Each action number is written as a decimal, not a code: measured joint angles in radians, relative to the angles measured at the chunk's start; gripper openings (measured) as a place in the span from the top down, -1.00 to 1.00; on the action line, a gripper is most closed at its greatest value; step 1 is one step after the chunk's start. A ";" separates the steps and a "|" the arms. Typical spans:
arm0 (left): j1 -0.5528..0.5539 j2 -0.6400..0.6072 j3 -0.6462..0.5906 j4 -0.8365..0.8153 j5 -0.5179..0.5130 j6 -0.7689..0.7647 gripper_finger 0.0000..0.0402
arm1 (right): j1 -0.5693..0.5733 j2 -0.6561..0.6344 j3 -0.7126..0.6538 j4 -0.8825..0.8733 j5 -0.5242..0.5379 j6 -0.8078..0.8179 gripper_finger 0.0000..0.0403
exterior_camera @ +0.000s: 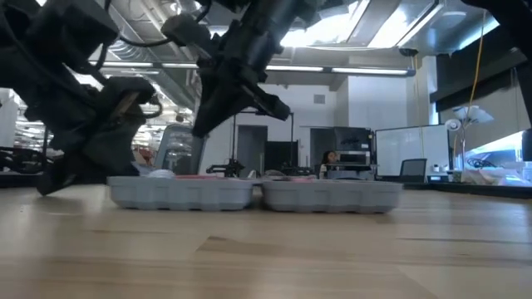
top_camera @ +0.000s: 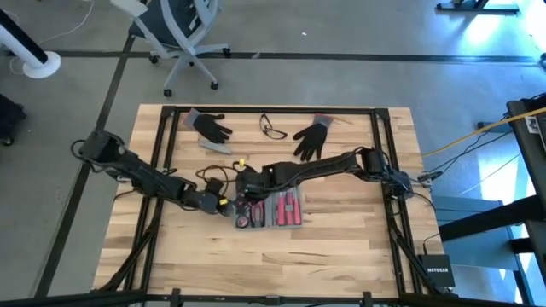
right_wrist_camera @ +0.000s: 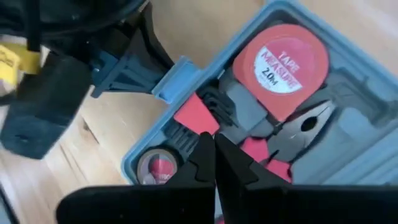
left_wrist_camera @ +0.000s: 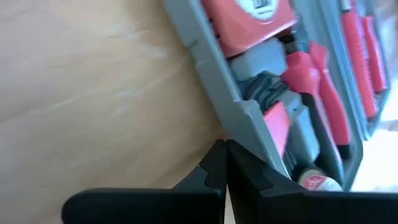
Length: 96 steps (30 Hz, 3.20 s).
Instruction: Prefit tool cases
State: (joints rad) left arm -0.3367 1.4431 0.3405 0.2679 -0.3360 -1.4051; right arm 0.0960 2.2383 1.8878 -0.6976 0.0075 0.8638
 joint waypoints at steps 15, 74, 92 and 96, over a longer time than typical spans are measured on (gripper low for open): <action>0.043 0.089 0.020 0.189 -0.003 0.138 1.00 | 0.015 -0.082 -0.005 -0.107 0.005 -0.165 1.00; 0.023 -0.069 -0.086 0.057 -0.034 0.096 1.00 | -0.052 -0.158 -0.348 0.237 -0.114 -0.084 1.00; 0.023 -0.068 -0.086 0.057 -0.039 0.086 1.00 | -0.057 -0.083 -0.344 0.133 -0.062 -0.087 1.00; 0.024 -0.069 -0.086 0.057 -0.041 0.073 1.00 | -0.046 -0.053 -0.338 0.138 -0.080 -0.113 1.00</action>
State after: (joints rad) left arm -0.3130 1.3743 0.2540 0.3253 -0.3767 -1.3322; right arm 0.0502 2.1858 1.5500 -0.5597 -0.0723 0.7504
